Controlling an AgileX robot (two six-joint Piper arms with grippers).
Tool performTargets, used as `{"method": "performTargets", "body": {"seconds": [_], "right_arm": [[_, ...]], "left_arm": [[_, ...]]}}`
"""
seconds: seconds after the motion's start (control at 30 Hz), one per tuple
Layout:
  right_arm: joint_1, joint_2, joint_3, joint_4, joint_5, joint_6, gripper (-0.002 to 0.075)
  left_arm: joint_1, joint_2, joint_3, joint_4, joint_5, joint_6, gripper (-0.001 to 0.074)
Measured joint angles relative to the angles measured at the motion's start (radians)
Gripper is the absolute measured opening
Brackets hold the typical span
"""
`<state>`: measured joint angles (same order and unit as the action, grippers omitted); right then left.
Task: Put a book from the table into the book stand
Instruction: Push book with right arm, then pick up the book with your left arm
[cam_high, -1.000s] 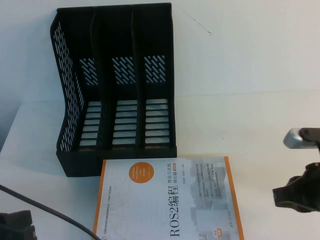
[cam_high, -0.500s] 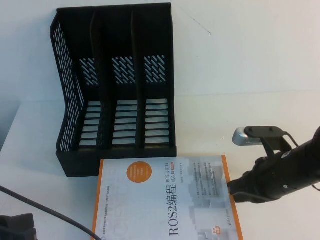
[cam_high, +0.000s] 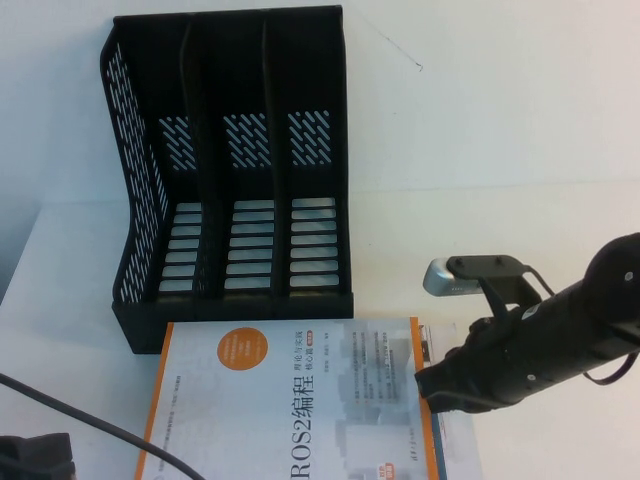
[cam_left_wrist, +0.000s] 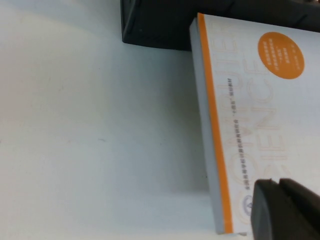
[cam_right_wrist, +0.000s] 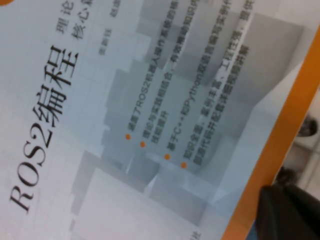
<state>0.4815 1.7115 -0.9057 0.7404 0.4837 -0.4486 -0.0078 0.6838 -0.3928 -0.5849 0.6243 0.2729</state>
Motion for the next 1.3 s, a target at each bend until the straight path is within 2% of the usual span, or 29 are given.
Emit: {"method": "performTargets", "body": {"seconds": [0.53, 0.73, 0.87, 0.97, 1.07, 1.3], "right_arm": [[0.030, -0.028, -0.003, 0.049, -0.011, -0.012, 0.0005], [0.032, -0.163, -0.003, -0.016, 0.006, -0.015, 0.0005], [0.032, -0.283, -0.003, -0.048, 0.045, -0.004, 0.0005], [0.032, -0.390, -0.003, -0.123, 0.078, 0.051, 0.0005], [0.032, -0.498, -0.003, -0.264, 0.117, 0.157, 0.0005], [0.032, -0.763, 0.002, -0.722, 0.269, 0.513, 0.0005]], "left_arm": [[0.000, 0.004, -0.020, 0.037, 0.015, 0.000, 0.0000], [0.000, 0.037, -0.081, 0.037, 0.128, -0.011, -0.0001], [0.000, 0.067, -0.120, -0.119, 0.278, 0.080, -0.0001], [0.000, 0.071, -0.142, -0.270, 0.343, 0.174, -0.0001], [0.000, 0.075, -0.154, -0.340, 0.358, 0.204, -0.0001], [0.000, 0.176, -0.154, -0.390, 0.369, 0.232, -0.0001]]}}
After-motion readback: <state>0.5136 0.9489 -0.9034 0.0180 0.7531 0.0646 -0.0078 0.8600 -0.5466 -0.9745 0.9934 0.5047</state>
